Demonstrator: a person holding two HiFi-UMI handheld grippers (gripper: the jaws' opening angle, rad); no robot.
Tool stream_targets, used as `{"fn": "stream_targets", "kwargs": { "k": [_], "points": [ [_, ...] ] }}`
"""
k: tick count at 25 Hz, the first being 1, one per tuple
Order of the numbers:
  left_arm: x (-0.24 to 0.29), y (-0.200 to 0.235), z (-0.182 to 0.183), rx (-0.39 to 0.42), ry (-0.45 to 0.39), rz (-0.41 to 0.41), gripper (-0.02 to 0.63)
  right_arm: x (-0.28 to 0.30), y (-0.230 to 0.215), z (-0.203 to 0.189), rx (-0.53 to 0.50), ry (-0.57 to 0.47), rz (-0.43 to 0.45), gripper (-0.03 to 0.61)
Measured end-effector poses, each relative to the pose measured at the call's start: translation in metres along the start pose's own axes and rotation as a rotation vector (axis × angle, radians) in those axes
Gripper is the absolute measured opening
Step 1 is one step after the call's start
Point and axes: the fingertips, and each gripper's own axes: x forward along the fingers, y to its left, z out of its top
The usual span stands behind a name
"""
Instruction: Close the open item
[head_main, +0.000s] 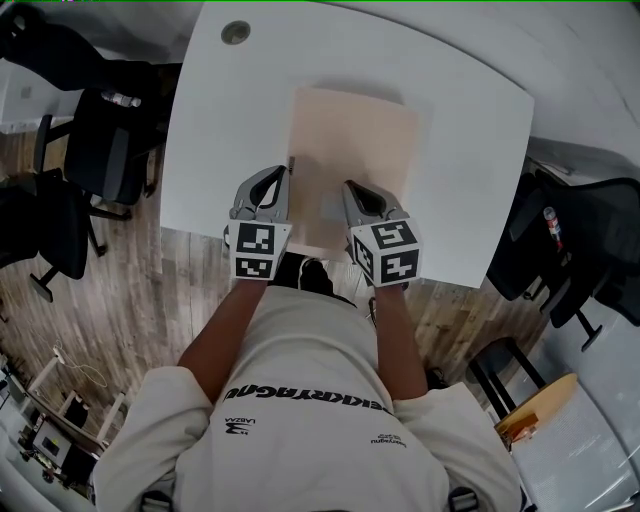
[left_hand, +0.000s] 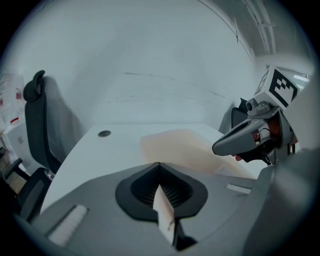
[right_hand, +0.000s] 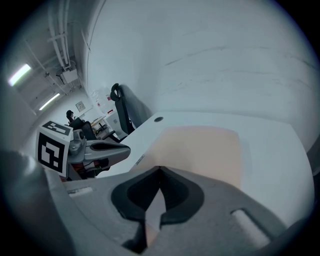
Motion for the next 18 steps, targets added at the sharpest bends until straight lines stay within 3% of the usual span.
{"fn": "stream_targets", "kwargs": {
  "k": [18],
  "points": [
    [-0.044, -0.034, 0.045, 0.042, -0.114, -0.003, -0.002, -0.066, 0.009, 0.032, -0.031, -0.252, -0.062, -0.002]
  ]
}}
